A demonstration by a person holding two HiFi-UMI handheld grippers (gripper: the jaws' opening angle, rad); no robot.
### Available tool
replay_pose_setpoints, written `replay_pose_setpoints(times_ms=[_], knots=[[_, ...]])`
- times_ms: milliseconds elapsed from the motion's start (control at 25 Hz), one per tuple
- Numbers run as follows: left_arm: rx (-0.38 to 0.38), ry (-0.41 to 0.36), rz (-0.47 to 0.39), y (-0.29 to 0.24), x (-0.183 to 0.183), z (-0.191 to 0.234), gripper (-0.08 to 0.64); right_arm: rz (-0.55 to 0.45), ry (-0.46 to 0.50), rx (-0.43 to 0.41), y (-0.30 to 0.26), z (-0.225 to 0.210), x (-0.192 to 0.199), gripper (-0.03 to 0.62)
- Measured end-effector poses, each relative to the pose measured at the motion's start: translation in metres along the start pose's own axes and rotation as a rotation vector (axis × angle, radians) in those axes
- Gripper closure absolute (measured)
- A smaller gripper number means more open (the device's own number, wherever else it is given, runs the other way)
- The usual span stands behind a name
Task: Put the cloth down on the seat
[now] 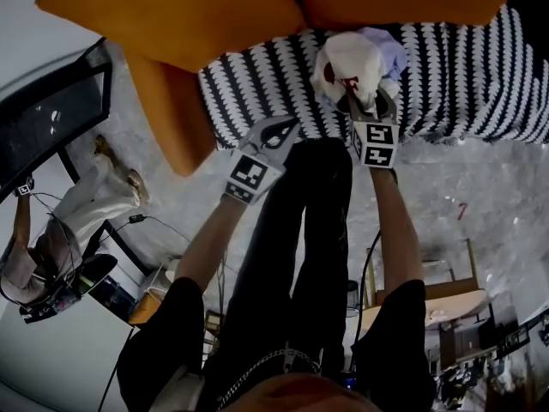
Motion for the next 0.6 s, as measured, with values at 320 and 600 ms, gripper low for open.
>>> replay_pose_setpoints(times_ms=[320, 600], knots=[[0.012, -0.003, 0.007, 0.020, -0.009, -0.016, 0.551, 0.023, -0.024, -0.008, 0.033, 0.010, -0.006, 0.391], [0.023, -0.018, 0.000, 0.022, -0.019, -0.035, 0.551, 0.000, -0.028, -0.002, 0.062, 0.010, -0.011, 0.396]])
Point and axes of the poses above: the fingertips, and each gripper's own axes: y backward along the fingers, z to its left, x out of its underside, the point moved 7 cm from there along y, backward along the fingers, and after that the axes turned 8 degrees about -z, right-handed, at the moved point
